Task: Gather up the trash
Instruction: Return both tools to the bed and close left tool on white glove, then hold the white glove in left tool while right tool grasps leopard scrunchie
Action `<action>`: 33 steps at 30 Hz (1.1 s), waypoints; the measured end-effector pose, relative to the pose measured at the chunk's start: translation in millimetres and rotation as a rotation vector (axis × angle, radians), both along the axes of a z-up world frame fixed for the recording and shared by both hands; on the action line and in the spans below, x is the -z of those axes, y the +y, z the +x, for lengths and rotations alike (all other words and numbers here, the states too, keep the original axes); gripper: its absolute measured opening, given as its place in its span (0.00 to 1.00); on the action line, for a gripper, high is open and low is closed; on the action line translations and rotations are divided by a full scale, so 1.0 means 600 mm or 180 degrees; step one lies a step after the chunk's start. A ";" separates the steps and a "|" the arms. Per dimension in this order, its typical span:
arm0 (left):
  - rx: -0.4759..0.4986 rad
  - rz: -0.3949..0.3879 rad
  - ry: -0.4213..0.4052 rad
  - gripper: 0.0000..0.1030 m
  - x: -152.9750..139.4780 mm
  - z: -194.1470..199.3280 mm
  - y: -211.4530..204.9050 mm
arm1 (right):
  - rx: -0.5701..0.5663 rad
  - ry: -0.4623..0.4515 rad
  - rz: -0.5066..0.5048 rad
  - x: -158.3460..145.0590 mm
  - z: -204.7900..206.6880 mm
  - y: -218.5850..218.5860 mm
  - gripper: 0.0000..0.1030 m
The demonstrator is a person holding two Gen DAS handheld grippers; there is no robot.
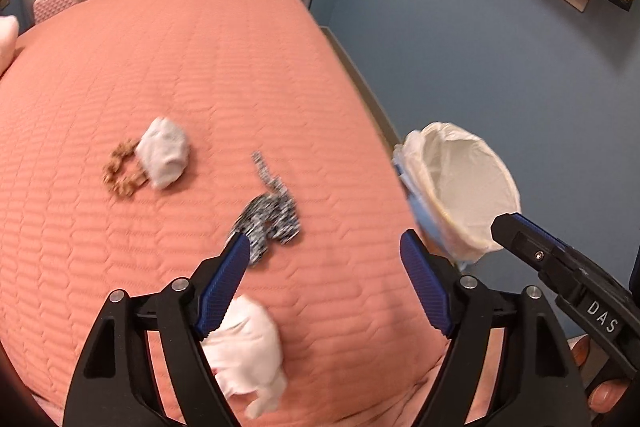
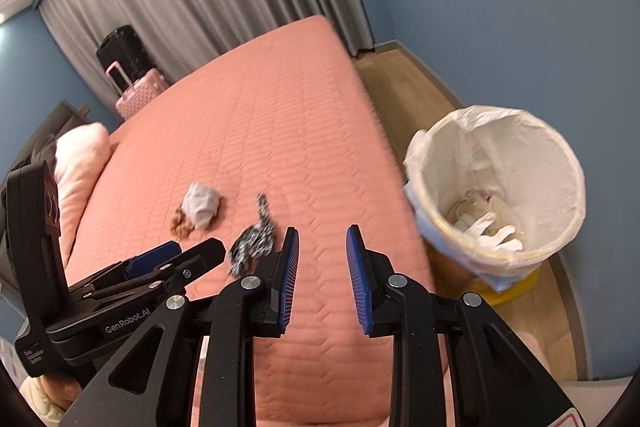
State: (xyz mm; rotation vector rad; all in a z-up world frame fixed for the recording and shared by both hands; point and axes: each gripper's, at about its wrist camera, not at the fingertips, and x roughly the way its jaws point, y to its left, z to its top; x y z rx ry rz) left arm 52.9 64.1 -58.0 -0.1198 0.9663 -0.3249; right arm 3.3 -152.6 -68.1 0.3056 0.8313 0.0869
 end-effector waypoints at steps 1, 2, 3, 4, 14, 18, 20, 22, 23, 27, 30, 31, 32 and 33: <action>-0.0026 0.0017 0.0031 0.73 0.008 -0.005 0.012 | -0.0036 0.0030 -0.0006 0.007 -0.001 0.011 0.24; -0.0059 0.0041 0.0077 0.73 0.018 -0.010 0.024 | -0.0073 0.0060 -0.0016 0.013 -0.003 0.020 0.24; -0.0092 0.0055 0.0127 0.73 0.027 -0.013 0.035 | -0.0108 0.0094 -0.0030 0.020 -0.005 0.031 0.24; -0.0124 0.0068 0.0182 0.73 0.038 -0.017 0.045 | -0.0146 0.0129 -0.0041 0.026 -0.006 0.039 0.24; -0.0354 0.0003 0.0641 0.73 0.127 -0.049 0.109 | -0.0394 0.0350 -0.0143 0.075 -0.011 0.110 0.25; -0.0340 -0.0031 0.0704 0.73 0.144 -0.049 0.109 | -0.0445 0.0414 -0.0156 0.087 -0.011 0.126 0.26; -0.0346 -0.0030 0.0748 0.73 0.155 -0.046 0.107 | -0.0478 0.0433 -0.0172 0.094 -0.011 0.132 0.27; -0.0348 -0.0052 0.0791 0.73 0.165 -0.046 0.105 | -0.0509 0.0450 -0.0186 0.098 -0.010 0.138 0.27; -0.0356 -0.0041 0.0786 0.71 0.168 -0.046 0.104 | -0.0520 0.0458 -0.0190 0.100 -0.010 0.140 0.27; -0.0293 0.0061 0.0688 0.49 0.169 -0.046 0.098 | -0.0562 0.0490 -0.0204 0.107 -0.007 0.148 0.27; -0.0232 -0.0016 0.0706 0.27 0.168 -0.041 0.098 | -0.0592 0.0502 -0.0218 0.110 -0.004 0.154 0.27; -0.0221 -0.0054 0.0704 0.20 0.166 -0.040 0.099 | -0.0599 0.0502 -0.0226 0.110 -0.003 0.156 0.27; -0.0220 -0.0072 0.0688 0.19 0.163 -0.040 0.100 | -0.0608 0.0501 -0.0233 0.110 -0.001 0.158 0.27; -0.0220 -0.0073 0.0656 0.18 0.159 -0.040 0.101 | -0.0615 0.0496 -0.0241 0.109 0.002 0.159 0.27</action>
